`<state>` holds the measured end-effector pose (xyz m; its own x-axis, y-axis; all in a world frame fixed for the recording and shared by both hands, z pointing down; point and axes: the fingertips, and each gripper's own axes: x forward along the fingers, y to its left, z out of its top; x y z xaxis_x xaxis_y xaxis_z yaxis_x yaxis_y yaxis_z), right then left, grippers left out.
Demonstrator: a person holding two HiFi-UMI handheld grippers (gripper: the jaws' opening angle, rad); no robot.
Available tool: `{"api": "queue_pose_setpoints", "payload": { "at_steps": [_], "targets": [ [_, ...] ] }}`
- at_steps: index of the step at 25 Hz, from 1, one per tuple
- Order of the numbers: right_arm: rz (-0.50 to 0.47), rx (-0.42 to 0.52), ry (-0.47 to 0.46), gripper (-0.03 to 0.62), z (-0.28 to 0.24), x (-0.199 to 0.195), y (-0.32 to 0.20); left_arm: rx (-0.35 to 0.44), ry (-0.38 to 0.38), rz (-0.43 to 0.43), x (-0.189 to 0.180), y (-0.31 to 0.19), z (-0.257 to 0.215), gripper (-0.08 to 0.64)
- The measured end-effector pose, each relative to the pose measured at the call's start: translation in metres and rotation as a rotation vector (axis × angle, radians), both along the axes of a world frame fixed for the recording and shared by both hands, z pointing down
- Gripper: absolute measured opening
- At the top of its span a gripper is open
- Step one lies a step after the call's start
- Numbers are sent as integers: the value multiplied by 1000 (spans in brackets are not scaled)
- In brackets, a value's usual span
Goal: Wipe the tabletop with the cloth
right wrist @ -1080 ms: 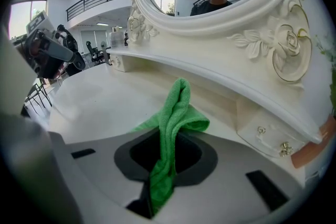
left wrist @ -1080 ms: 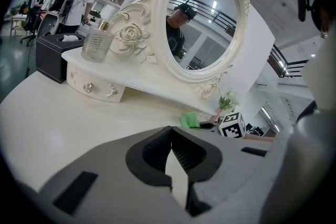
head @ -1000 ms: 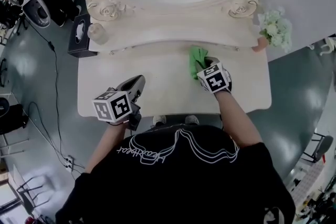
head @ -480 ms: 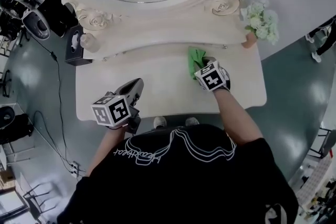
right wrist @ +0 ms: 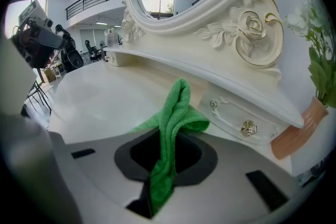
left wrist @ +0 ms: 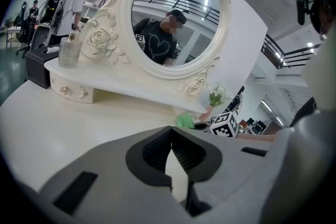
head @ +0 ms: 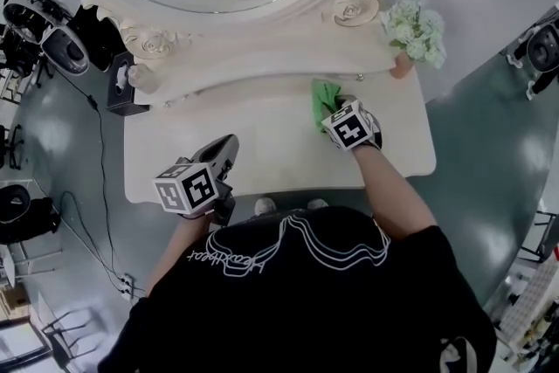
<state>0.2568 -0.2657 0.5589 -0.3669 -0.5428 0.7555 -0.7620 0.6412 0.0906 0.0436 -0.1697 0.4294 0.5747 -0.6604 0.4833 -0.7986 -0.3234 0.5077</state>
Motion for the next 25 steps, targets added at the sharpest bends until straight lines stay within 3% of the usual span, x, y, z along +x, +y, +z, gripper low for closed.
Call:
{"api": "queue_pose_setpoints", "payload": {
  "at_steps": [25],
  "targets": [
    [3, 8, 10, 54, -1, 75, 6, 21, 29, -21, 68, 9, -1, 3]
  ]
}}
